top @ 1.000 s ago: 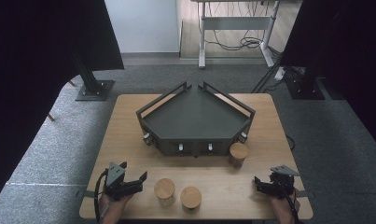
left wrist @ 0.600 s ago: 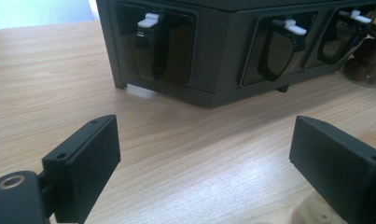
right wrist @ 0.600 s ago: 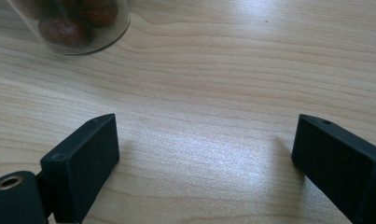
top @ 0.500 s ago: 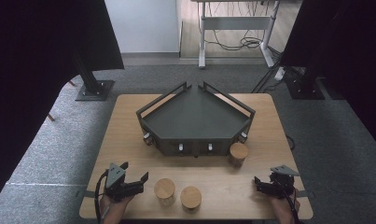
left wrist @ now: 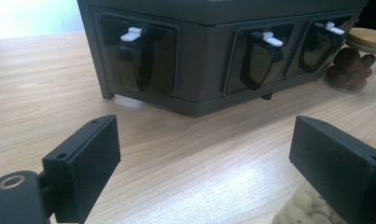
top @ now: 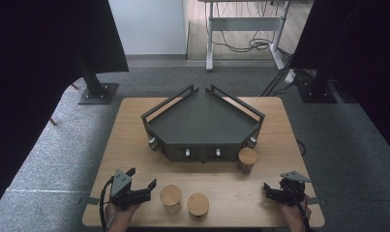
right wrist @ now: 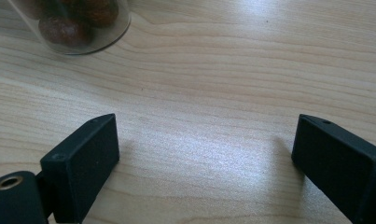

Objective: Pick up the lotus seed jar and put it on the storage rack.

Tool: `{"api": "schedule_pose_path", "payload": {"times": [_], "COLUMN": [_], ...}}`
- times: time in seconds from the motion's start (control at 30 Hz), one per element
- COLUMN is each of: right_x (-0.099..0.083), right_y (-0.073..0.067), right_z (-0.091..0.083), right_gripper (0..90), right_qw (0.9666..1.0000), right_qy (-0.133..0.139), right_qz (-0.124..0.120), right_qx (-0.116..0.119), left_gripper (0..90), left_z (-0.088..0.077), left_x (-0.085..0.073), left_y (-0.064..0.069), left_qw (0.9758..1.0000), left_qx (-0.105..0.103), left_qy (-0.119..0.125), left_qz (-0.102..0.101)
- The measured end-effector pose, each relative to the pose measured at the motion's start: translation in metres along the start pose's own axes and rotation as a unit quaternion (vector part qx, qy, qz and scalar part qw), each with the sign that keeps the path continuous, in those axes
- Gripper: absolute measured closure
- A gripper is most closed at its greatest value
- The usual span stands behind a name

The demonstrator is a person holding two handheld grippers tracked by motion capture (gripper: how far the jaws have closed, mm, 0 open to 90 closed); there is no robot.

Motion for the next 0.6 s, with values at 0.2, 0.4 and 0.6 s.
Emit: {"api": "schedule_pose_path", "payload": {"times": [0.2, 0.4, 0.6], "right_x": [0.0, 0.0, 0.0], "right_y": [0.0, 0.0001, 0.0001], "right_z": [0.0, 0.0, 0.0], "right_gripper": [6.8, 6.8, 6.8], "right_qw": [1.0, 1.0, 1.0], "right_qy": [0.0, 0.0, 0.0], "right_qz": [0.0, 0.0, 0.0], "right_qx": [0.0, 0.0, 0.0], "left_gripper": [8.5, 8.5, 8.5], "left_z": [-0.0003, 0.0, 0.0007], "left_x": [0.0001, 0.0001, 0.0006], "left_y": [0.0024, 0.0047, 0.0083], "left_qw": [1.0, 0.9999, 0.9998], "left_qx": [-0.005, -0.01, -0.016], "left_qy": [0.003, 0.004, 0.005], "left_qz": [0.002, 0.004, 0.009]}}
Point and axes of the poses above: each handheld gripper's, and its own axes: z roughly forward along the jaws, x roughly out of its top, y roughly to its right, the point moved 3 cm from there along z, roughly forward along the jaws, and after that the axes turned 6 degrees about x, right-handed, at the moved point
